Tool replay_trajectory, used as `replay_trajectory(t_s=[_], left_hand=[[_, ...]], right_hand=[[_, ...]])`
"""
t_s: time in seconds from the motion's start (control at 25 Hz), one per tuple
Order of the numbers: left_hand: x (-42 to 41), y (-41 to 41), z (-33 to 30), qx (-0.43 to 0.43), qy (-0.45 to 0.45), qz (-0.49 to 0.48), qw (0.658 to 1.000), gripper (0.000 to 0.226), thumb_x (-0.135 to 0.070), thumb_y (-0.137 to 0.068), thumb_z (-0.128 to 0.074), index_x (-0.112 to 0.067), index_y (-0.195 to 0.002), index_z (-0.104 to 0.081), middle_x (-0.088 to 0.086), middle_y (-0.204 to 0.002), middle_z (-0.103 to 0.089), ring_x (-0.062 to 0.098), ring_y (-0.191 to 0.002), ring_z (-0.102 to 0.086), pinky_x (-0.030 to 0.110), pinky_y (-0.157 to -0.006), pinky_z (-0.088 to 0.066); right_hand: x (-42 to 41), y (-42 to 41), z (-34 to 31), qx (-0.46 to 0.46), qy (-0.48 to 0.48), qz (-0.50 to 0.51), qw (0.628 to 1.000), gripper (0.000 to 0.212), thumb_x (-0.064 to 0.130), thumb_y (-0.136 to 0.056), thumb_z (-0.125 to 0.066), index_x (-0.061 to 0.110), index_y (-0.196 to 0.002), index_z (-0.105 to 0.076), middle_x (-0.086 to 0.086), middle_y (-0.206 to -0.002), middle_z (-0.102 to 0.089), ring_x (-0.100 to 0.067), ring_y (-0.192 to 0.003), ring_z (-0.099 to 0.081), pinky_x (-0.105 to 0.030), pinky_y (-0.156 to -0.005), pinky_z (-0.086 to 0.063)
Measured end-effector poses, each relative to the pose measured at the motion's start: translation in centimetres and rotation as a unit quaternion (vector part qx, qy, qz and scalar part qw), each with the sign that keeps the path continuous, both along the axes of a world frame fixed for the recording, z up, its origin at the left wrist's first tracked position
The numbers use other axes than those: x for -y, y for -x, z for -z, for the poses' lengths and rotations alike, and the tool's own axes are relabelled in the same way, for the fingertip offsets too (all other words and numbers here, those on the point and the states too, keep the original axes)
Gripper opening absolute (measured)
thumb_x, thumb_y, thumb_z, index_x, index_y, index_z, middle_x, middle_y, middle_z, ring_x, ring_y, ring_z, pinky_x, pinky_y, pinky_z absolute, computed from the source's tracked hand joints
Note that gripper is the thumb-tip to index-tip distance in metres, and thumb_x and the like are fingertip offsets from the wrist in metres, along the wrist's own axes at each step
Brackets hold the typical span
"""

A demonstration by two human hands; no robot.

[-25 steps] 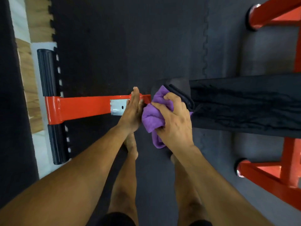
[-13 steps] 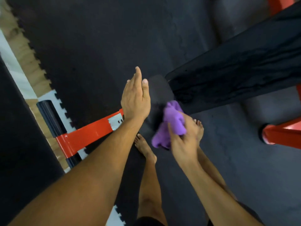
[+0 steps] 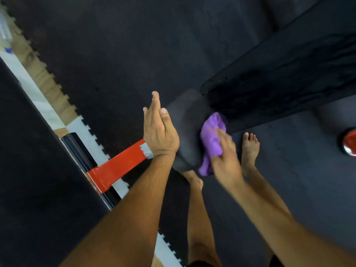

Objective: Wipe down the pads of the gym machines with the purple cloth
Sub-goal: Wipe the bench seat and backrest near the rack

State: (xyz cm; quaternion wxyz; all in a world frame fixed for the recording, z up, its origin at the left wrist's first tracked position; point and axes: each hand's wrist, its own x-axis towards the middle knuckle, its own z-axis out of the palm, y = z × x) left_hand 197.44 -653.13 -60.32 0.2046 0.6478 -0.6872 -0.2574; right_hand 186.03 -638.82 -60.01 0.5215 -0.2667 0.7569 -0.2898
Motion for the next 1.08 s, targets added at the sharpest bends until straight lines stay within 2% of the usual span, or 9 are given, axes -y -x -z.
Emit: replay_trajectory(t_s=[0.16, 0.28, 0.4, 0.52, 0.64, 0.72, 0.8, 0.96, 1.08], left_hand=[[-0.1, -0.1, 0.2, -0.048, -0.003, -0.030, 0.998, 0.056, -0.031, -0.109, -0.023, -0.005, -0.155, -0.040, 0.008, -0.157, -0.049, 0.010, -0.148, -0.041, 0.031, -0.129, -0.012], [0.1, -0.2, 0.2, -0.035, -0.016, -0.003, 0.999, 0.058, -0.032, -0.107, -0.022, -0.005, -0.156, -0.038, 0.007, -0.161, -0.044, 0.012, -0.151, -0.036, 0.027, -0.128, -0.007], [-0.1, -0.2, -0.1, -0.003, -0.025, 0.005, 1.000, 0.060, -0.035, -0.107, -0.021, -0.007, -0.158, -0.035, 0.005, -0.162, -0.041, 0.013, -0.151, -0.036, 0.026, -0.128, -0.006], [0.0, 0.2, -0.5, 0.021, -0.028, 0.016, 0.999, 0.059, -0.035, -0.108, -0.019, -0.008, -0.159, -0.033, 0.004, -0.162, -0.042, 0.012, -0.151, -0.036, 0.026, -0.128, -0.007], [0.2, -0.1, -0.2, 0.050, -0.024, 0.024, 0.998, 0.058, -0.033, -0.109, -0.019, -0.006, -0.159, -0.033, 0.007, -0.161, -0.043, 0.015, -0.150, -0.038, 0.025, -0.128, -0.006], [0.2, -0.1, -0.1, 0.052, -0.017, 0.027, 0.998, 0.058, -0.032, -0.108, -0.020, -0.005, -0.158, -0.035, 0.008, -0.160, -0.045, 0.015, -0.150, -0.038, 0.025, -0.128, -0.008], [0.2, -0.1, -0.2, 0.048, -0.004, 0.030, 0.998, 0.059, -0.033, -0.108, -0.021, -0.005, -0.157, -0.037, 0.008, -0.159, -0.046, 0.011, -0.148, -0.037, 0.023, -0.127, -0.009], [0.3, -0.2, -0.1, 0.051, -0.017, 0.038, 0.998, 0.060, -0.035, -0.106, -0.021, -0.010, -0.158, -0.037, 0.004, -0.161, -0.044, 0.010, -0.150, -0.035, 0.027, -0.129, -0.008], [0.8, 0.2, -1.2, 0.139, 0.044, 0.164, 0.976, 0.056, -0.032, -0.106, -0.028, -0.011, -0.156, -0.044, 0.004, -0.160, -0.045, 0.016, -0.152, -0.035, 0.050, -0.130, -0.008]], right_hand=[[5.8, -1.1, -0.5, -0.067, 0.178, -0.106, 0.976, 0.068, 0.017, -0.079, -0.044, 0.018, -0.146, -0.050, 0.002, -0.157, -0.042, -0.020, -0.150, -0.030, -0.049, -0.122, -0.023], [13.2, 1.3, 3.6, -0.108, 0.236, -0.189, 0.947, 0.047, 0.033, -0.091, -0.047, 0.020, -0.135, -0.060, 0.005, -0.142, -0.057, -0.020, -0.137, -0.047, -0.049, -0.110, -0.036], [13.6, 3.5, 7.8, -0.110, 0.190, -0.143, 0.965, 0.038, 0.033, -0.093, -0.044, 0.018, -0.120, -0.067, 0.003, -0.123, -0.065, -0.021, -0.121, -0.056, -0.047, -0.102, -0.043], [8.7, 5.4, 6.1, -0.039, 0.093, -0.044, 0.994, 0.026, 0.027, -0.096, -0.041, 0.032, -0.113, -0.059, 0.009, -0.116, -0.056, -0.019, -0.115, -0.054, -0.042, -0.104, -0.044], [1.4, 1.9, -1.1, -0.030, 0.043, -0.002, 0.999, 0.043, 0.003, -0.099, -0.054, 0.016, -0.140, -0.055, 0.009, -0.136, -0.052, 0.001, -0.139, -0.031, -0.004, -0.113, -0.010], [-0.1, -1.5, -3.5, -0.007, 0.117, -0.048, 0.992, 0.062, -0.005, -0.088, -0.055, 0.011, -0.147, -0.048, 0.010, -0.153, -0.041, 0.000, -0.151, -0.015, -0.032, -0.126, -0.009], [3.5, -1.0, -1.4, -0.034, 0.178, -0.106, 0.978, 0.063, 0.006, -0.085, -0.052, 0.015, -0.147, -0.049, 0.004, -0.157, -0.040, -0.019, -0.152, -0.025, -0.053, -0.121, -0.023], [13.9, 3.1, 4.5, -0.089, 0.233, -0.153, 0.956, 0.034, 0.025, -0.093, -0.044, 0.015, -0.116, -0.068, 0.002, -0.127, -0.065, -0.019, -0.123, -0.056, -0.046, -0.105, -0.041], [10.7, 5.7, 5.2, -0.061, 0.112, -0.031, 0.991, 0.021, 0.021, -0.095, -0.048, 0.022, -0.107, -0.064, 0.004, -0.111, -0.064, -0.014, -0.108, -0.060, -0.035, -0.095, -0.047]])
